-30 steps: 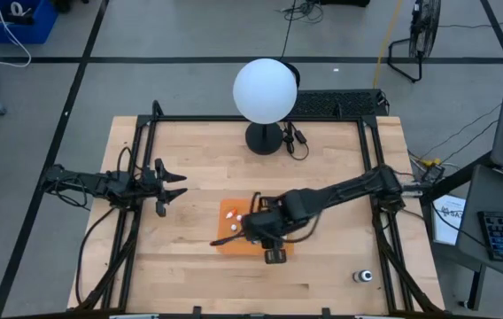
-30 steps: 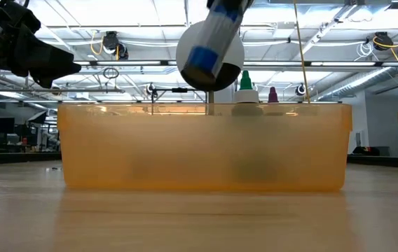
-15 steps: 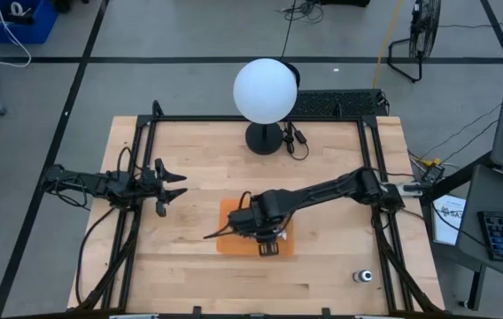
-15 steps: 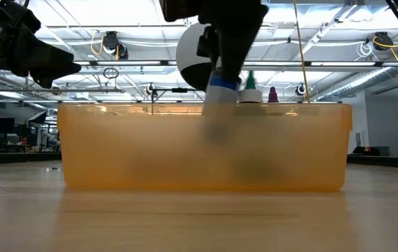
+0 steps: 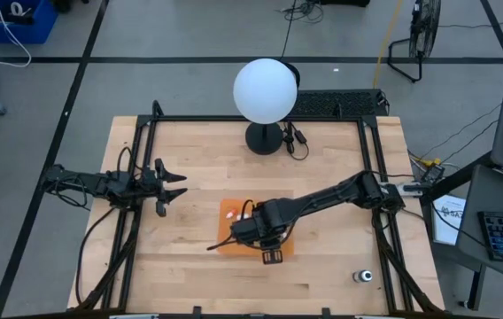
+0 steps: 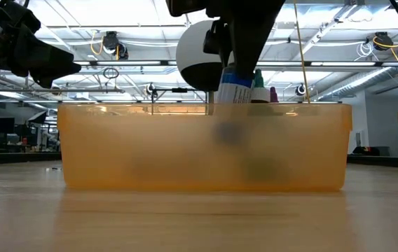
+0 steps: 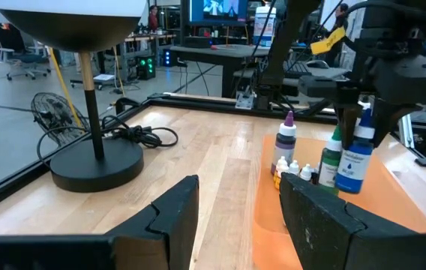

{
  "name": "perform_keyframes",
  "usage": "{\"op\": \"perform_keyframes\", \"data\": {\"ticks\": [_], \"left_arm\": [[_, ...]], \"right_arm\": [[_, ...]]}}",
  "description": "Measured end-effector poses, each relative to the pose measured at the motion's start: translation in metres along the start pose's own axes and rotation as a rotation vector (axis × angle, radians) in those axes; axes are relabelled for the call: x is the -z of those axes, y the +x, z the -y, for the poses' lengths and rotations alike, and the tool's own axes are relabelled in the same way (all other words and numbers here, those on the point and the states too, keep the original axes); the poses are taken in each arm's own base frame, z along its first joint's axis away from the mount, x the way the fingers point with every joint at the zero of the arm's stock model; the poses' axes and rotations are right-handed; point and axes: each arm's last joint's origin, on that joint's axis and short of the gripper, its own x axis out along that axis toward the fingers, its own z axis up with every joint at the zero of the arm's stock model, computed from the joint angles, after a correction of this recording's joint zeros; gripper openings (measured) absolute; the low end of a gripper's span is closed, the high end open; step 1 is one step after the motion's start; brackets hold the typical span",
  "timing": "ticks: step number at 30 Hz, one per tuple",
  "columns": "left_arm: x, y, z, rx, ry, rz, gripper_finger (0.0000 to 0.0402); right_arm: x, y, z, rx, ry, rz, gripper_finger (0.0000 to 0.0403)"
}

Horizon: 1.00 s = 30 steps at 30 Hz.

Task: Pick & Place food coloring
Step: Put the large blue food coloring bottle into the orange container

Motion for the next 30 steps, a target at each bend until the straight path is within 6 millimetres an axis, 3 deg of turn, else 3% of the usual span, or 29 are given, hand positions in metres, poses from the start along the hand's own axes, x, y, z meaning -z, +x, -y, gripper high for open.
{"op": "perform_keyframes", "data": {"ticks": [9, 20, 25, 30], "left_arm": [[0.000, 0.000, 0.000, 0.000, 0.000, 0.000, 0.0186], [0.000, 0.000, 0.000, 0.000, 0.000, 0.000, 0.0186], [0.000, 0.000, 0.000, 0.000, 0.000, 0.000, 0.0187], [0.000, 0.000, 0.000, 0.000, 0.000, 0.000, 0.0186]], "right_arm": [[0.005, 0.002, -0.010, -0.027, 0.009, -0.034, 0.0138], [0.019, 0.035, -0.014, -0.045, 0.057, -0.168, 0.0138], [0.020, 0.039, -0.013, -0.049, 0.067, -0.165, 0.0139], [0.018, 0.039, -0.014, -0.050, 0.114, -0.139, 0.0185]]}}
